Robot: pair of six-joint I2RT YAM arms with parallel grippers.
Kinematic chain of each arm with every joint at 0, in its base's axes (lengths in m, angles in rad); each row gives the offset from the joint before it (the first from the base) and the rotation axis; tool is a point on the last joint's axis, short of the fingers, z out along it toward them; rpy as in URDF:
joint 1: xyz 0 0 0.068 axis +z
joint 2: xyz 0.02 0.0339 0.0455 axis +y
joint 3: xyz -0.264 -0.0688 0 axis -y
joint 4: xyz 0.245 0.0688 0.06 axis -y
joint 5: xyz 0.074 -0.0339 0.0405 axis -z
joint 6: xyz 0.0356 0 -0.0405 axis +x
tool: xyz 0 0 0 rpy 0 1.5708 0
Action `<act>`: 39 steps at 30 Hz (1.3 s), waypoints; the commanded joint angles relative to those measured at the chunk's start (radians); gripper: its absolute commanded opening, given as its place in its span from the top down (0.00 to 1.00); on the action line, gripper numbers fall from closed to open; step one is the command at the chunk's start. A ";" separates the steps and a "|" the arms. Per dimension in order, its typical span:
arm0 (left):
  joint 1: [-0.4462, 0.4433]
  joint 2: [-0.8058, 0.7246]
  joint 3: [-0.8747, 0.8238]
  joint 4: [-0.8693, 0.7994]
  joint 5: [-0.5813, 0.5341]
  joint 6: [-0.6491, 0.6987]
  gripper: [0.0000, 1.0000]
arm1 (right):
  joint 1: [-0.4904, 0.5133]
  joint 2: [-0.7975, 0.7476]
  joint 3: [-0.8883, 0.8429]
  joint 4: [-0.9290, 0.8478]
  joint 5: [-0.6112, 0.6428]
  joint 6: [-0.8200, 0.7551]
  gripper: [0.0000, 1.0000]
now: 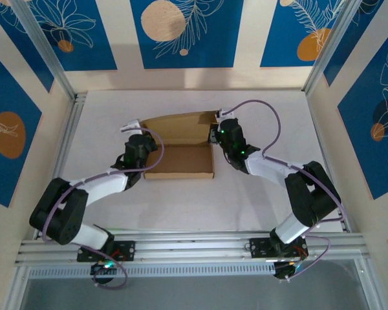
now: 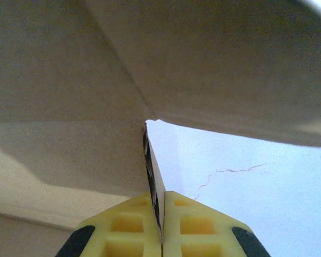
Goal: Fold the paper box
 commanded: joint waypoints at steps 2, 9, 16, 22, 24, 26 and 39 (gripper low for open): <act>-0.017 0.064 -0.053 0.255 0.022 0.059 0.94 | 0.087 -0.020 -0.051 0.102 0.175 0.113 0.94; -0.022 0.107 -0.099 0.385 0.075 0.061 0.95 | 0.110 -0.007 -0.079 0.173 0.305 0.163 1.00; -0.022 0.159 -0.117 0.498 0.092 0.101 0.95 | 0.051 0.061 -0.063 0.333 0.322 0.157 1.00; -0.021 0.257 -0.097 0.625 0.068 0.114 0.95 | 0.046 0.147 -0.060 0.490 0.360 0.165 1.00; -0.022 0.291 -0.081 0.653 0.068 0.120 0.96 | 0.043 0.178 -0.073 0.545 0.344 0.151 1.00; -0.027 0.327 -0.074 0.694 0.064 0.130 0.97 | 0.038 0.197 -0.093 0.580 0.326 0.154 1.00; -0.061 0.414 -0.127 0.798 0.081 0.202 1.00 | 0.048 0.181 -0.259 0.599 0.288 0.222 1.00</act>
